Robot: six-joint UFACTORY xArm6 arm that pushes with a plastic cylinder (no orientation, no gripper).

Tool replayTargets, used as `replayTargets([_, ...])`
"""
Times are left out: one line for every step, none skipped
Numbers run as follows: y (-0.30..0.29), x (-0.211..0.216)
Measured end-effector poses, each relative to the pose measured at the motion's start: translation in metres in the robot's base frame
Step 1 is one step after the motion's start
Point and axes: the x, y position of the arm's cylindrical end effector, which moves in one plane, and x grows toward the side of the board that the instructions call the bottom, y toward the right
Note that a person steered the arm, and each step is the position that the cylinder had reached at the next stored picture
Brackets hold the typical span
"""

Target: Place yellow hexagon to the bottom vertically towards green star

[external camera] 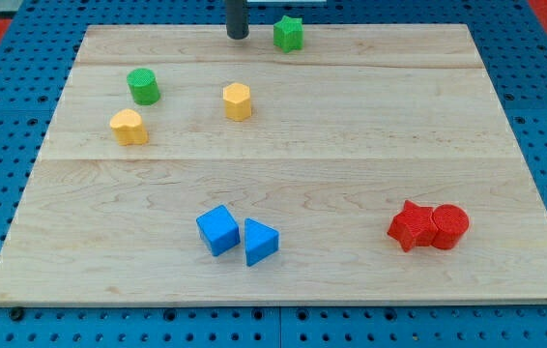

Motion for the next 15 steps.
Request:
replayTargets([0.047,0.004])
replayTargets([0.136,0.022])
replayTargets([0.160,0.032])
replayTargets([0.090,0.047])
replayTargets([0.000,0.069])
replayTargets([-0.040,0.129])
replayTargets([-0.025,0.160])
replayTargets([0.072,0.160])
replayTargets([0.145,0.160])
replayTargets([0.138,0.195])
replayTargets([0.161,0.195])
replayTargets([0.160,0.157])
replayTargets([0.147,0.151])
replayTargets([0.177,0.138])
replayTargets([0.161,0.146])
